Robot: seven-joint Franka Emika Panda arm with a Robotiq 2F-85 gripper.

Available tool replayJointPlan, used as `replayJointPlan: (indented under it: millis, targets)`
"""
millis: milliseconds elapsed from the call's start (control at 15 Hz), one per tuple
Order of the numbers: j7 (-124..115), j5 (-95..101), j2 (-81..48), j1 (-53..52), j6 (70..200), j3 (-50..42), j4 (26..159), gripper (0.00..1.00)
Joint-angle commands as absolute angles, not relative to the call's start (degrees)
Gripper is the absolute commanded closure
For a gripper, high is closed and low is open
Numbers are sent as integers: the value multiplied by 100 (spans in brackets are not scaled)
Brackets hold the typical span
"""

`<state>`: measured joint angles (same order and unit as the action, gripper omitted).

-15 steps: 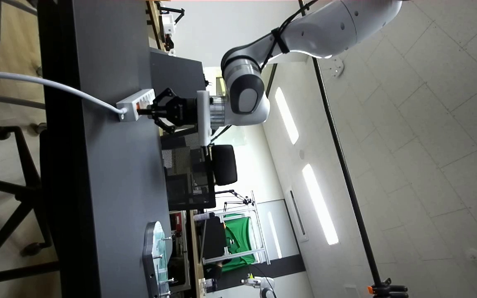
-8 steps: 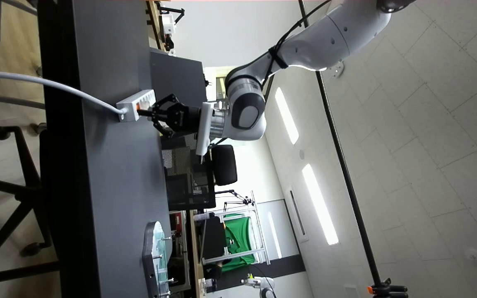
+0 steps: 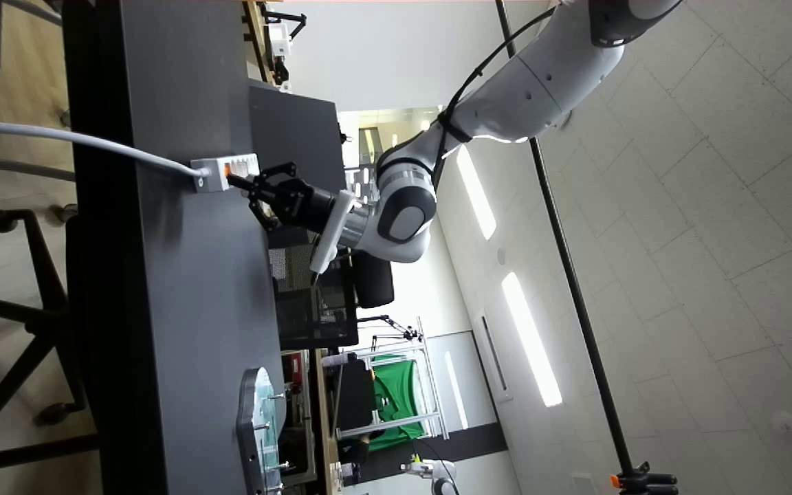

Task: Switch the extension cord on

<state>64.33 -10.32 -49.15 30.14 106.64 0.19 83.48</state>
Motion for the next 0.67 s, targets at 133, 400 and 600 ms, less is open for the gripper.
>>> replayJointPlan:
  millis: [133, 400, 600]
  targets:
    - [6460, -1288, -5391, 2989, 10146, -15, 7772, 100]
    - [6419, -1450, -5343, 2933, 10155, 18, 7924, 100]
    - [6435, -1561, -5203, 2858, 10287, 63, 8174, 100]
